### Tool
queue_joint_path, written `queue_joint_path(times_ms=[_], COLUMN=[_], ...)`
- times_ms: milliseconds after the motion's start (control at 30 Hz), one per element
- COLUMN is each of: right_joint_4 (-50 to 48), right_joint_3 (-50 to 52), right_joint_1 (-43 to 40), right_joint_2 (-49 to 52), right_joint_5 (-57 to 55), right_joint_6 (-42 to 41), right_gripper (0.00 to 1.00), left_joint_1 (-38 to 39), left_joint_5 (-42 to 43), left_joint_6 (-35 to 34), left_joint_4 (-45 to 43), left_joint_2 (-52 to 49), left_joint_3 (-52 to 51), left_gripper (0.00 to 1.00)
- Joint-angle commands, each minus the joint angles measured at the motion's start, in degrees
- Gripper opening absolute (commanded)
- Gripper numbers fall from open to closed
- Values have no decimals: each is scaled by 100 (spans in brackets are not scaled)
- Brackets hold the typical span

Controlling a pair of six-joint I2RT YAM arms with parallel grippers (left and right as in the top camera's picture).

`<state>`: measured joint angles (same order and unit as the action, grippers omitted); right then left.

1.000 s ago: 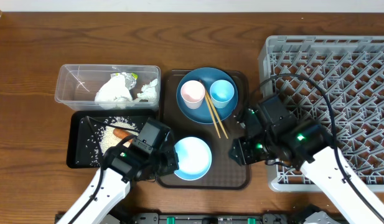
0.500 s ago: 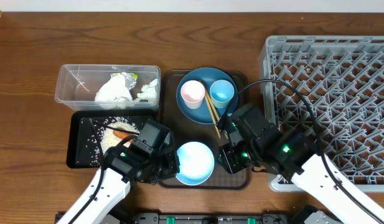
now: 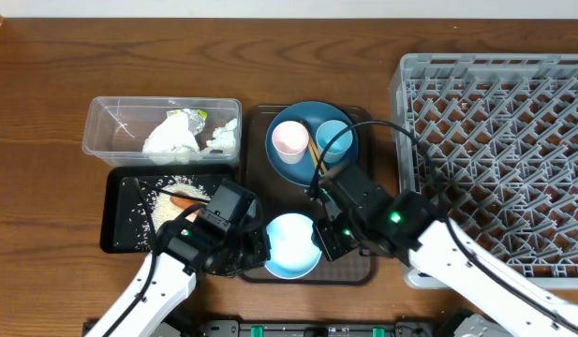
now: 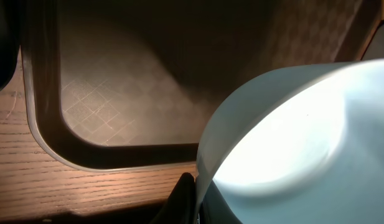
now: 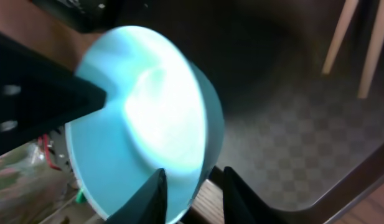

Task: Sort waste into correct bins and load items into the dishwasher rack
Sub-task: 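Lift the bowl with the right gripper and carry it right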

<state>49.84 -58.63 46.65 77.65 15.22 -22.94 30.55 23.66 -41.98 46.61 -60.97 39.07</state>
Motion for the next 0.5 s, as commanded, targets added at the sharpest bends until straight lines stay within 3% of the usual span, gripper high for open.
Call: queue_joint_path(times_ms=[0,167,467], right_joint_4=[-33,-92,-188], right_joint_3=[37,37,37], right_joint_1=[63,61,61], right_joint_2=[203,350,350], right_joint_5=[-109,-107,-136], right_joint_6=[-66,-66,-66], right_gripper=[19,2,1], left_joint_1=[13,13,13], left_joint_5=[35,33,37], left_joint_6=[33,33,31], left_joint_4=[31,31,28], left_joint_2=[39,39,39], left_joint_3=[160,160,160], left_gripper=[6,6,7])
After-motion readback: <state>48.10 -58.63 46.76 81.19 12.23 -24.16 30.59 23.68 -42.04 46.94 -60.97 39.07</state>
